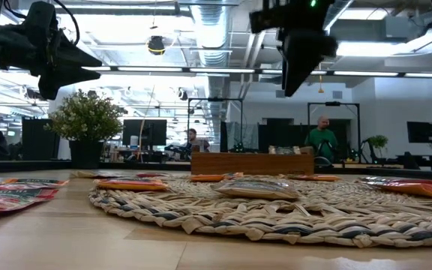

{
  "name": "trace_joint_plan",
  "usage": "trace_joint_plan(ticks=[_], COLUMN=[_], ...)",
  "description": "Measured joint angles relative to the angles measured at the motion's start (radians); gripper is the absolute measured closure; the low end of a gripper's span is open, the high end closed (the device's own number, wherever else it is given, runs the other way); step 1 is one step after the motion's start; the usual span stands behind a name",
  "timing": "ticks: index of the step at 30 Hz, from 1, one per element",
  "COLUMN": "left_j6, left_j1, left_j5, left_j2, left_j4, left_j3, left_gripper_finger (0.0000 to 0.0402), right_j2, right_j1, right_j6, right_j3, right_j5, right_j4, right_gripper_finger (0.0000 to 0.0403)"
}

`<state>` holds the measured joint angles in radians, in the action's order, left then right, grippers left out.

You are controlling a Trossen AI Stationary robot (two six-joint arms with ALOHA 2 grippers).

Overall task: Pick & Place Tea
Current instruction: Put the right brown tea bag into the right section of the wooden organizer

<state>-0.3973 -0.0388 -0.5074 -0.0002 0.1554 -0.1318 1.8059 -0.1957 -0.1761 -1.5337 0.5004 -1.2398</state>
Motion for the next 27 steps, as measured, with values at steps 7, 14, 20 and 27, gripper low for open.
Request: trace_joint_plan(ticks=[7, 14, 20, 27], left_j6=[0.000, -0.012, -0.108, -0.135], left_j1=[0.000, 0.000, 0.000, 0.000], left_j5=[-0.001, -0.001, 0.000, 0.000], left_j2=[0.000, 0.000, 0.000, 0.000], left_j4=[0.000, 0.000, 0.000, 0.000], left_j3=[0.000, 0.000, 0.000, 0.000], left_gripper_finger=[0.0250, 0.0250, 0.0250, 0.0250], right_j2=[0.015, 0.014, 0.039, 0.113], right_j1=[-0.102, -0.132, -0.100, -0.079], right_j6=[0.001, -0.031, -0.155, -0.194], right_j3=[0.004, 0.003, 0.005, 0.000], right_j5=[-0.298, -0.355, -0.439, -0.536], right_j4=[0.191, 0.420, 0.460, 0.483], right_gripper_finger=[0.0238, 0.0247, 0.0256, 0.0265])
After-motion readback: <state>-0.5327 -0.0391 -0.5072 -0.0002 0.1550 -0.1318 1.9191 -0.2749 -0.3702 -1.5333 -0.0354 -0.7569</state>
